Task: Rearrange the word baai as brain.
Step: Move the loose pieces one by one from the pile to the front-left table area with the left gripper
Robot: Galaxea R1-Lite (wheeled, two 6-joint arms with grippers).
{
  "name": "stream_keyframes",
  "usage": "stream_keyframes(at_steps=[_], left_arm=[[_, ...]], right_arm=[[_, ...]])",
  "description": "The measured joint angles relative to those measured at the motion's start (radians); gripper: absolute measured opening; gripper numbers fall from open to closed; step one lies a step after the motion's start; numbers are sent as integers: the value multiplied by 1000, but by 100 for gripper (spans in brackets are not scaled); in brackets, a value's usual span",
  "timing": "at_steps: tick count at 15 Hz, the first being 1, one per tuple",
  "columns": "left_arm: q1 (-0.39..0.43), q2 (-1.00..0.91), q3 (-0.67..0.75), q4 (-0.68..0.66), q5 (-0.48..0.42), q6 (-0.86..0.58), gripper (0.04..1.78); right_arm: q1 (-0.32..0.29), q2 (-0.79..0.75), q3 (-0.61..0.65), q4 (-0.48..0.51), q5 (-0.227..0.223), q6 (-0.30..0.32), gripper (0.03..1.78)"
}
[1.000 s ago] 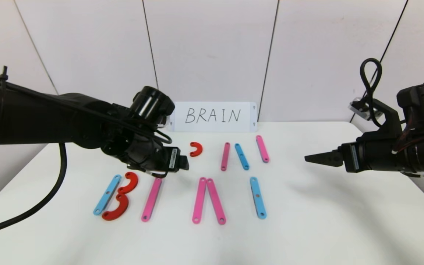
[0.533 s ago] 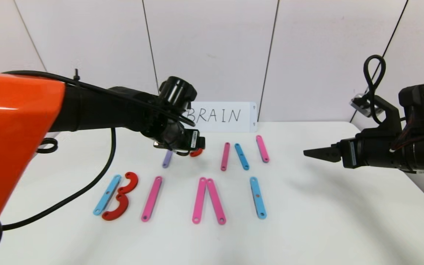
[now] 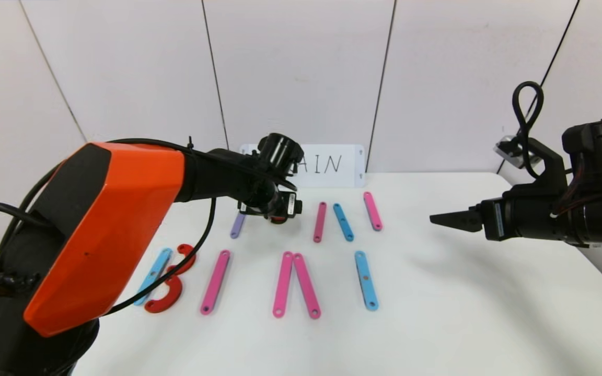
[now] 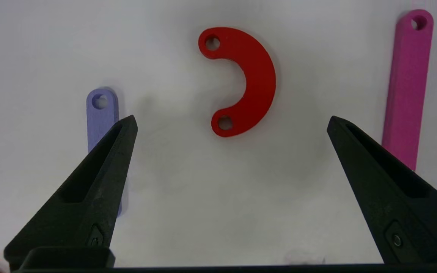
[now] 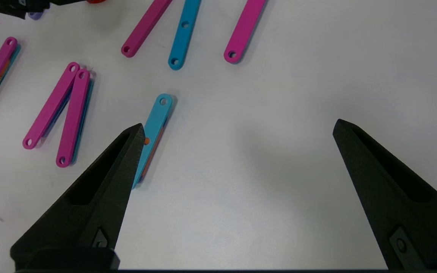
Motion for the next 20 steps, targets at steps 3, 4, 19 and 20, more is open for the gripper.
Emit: stream_keyframes(at_steps=[3,4,19,20], left_arm=[[-6,46,-18,-71,12,-9,175],[-7,56,-19,-89,21,-11,175],[-10,99,-20,-116,55,-20,113],[-10,99,-20,-117,54,-20,94]], right_arm=[[1,0,2,-1,0,0,174],[1,0,3,-1,0,0,174],[6,2,6,-1,0,0,174],[8,2,6,0,0,0,174]])
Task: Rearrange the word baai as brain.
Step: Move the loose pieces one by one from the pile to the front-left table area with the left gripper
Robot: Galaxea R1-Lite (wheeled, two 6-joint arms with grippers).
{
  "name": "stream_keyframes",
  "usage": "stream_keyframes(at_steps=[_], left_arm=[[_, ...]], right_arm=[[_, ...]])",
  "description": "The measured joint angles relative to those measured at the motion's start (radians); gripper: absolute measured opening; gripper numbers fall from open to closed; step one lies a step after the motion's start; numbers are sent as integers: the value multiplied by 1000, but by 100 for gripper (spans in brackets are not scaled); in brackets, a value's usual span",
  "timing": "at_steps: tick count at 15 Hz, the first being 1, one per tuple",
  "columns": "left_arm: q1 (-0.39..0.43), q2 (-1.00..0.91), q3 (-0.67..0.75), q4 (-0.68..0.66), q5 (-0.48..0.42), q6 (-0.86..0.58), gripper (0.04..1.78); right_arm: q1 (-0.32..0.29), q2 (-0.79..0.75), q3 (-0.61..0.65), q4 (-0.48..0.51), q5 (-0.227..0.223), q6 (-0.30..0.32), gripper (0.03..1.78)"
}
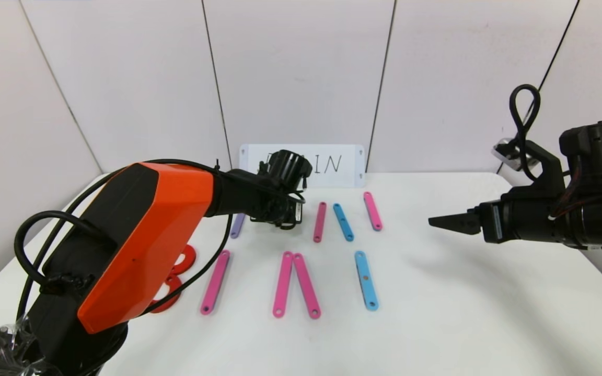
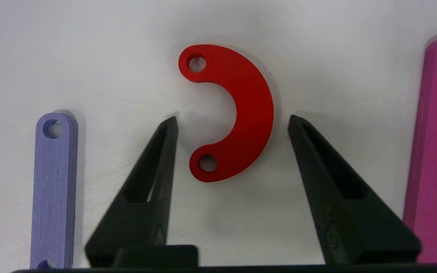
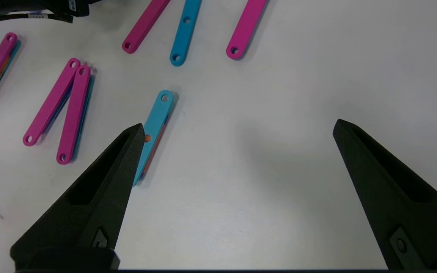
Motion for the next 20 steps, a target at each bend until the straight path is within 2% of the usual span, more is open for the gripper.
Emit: stream_keyframes(at_steps=[3,5,20], left_arm=[[0,1,0,0,-1,0,43],[0,1,0,-1,-1,1,30],[4,-61,18,26,-1,2,30]], right_arm=[[3,0,2,0,0,0,174],[7,0,5,-1,0,0,174],[12,0,7,-1,-20,-2,174]])
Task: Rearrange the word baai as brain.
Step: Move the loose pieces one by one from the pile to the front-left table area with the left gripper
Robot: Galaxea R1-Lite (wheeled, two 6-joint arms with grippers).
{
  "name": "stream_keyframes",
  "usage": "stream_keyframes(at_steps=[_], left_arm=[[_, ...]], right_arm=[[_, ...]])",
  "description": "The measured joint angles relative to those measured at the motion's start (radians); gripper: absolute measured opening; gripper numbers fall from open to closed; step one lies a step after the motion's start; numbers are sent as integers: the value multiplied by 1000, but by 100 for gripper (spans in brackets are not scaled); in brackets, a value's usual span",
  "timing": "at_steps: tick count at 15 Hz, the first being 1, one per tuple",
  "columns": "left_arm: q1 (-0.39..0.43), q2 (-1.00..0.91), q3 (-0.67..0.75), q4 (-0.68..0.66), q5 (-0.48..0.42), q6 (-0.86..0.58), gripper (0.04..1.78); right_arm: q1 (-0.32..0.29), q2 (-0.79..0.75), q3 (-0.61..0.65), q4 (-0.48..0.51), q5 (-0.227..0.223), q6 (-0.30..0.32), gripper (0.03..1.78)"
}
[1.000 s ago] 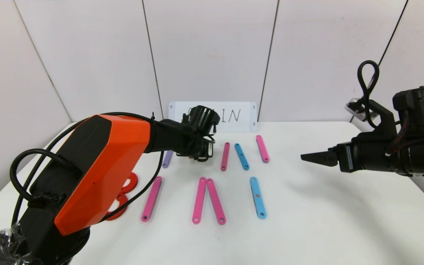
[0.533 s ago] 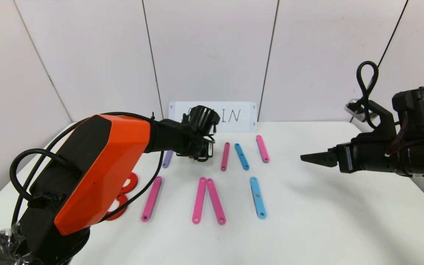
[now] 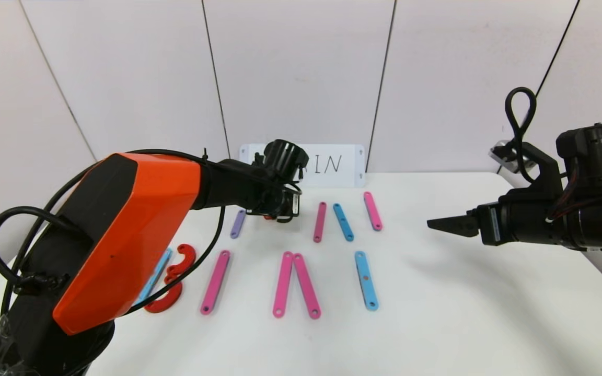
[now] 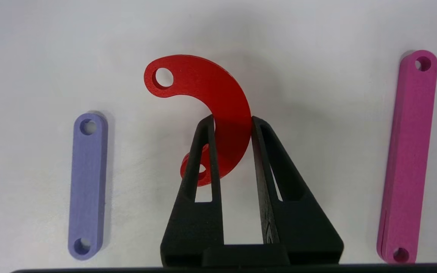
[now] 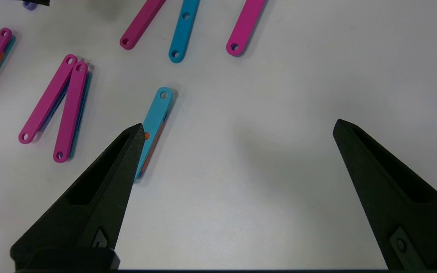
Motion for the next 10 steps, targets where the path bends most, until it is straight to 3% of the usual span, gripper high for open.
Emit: stream_keyframes(at_steps=[7,10], left_arm=[[0,-129,57,141,-23,10,30],[0,-210,107,236,-89,14,30]], right_arm=[[-1,1,0,0,0,0,174],[-1,2,0,0,0,0,174]])
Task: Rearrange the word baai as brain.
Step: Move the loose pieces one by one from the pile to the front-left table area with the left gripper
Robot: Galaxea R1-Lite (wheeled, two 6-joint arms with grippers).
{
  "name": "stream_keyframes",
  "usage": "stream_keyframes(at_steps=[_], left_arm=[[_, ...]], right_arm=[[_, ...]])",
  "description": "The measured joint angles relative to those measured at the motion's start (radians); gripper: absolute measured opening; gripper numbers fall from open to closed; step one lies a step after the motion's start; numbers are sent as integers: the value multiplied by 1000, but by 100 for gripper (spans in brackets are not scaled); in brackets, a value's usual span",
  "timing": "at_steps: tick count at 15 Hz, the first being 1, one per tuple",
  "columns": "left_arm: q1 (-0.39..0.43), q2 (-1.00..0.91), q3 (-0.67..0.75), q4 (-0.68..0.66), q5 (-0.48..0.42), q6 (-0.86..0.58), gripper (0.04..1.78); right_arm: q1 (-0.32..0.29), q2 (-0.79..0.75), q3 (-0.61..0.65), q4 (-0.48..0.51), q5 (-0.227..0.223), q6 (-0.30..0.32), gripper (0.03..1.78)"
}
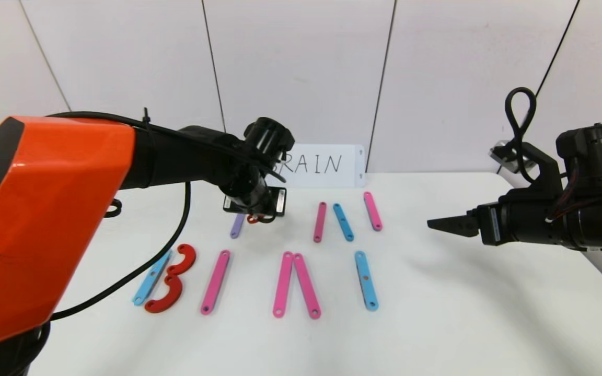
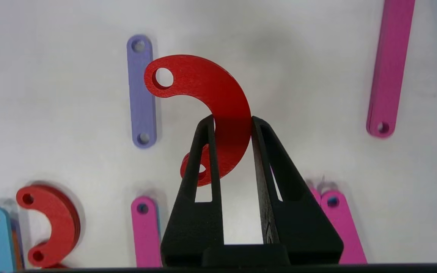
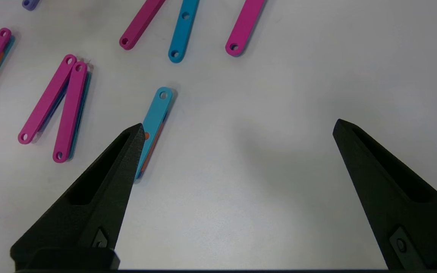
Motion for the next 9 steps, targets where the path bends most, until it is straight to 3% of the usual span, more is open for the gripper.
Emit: stream_keyframes(at_steps=[9], left_arm=[[-12,-144,267,-2,-75,6,30]], right_arm=[[0,0,0,0,2,0,174]])
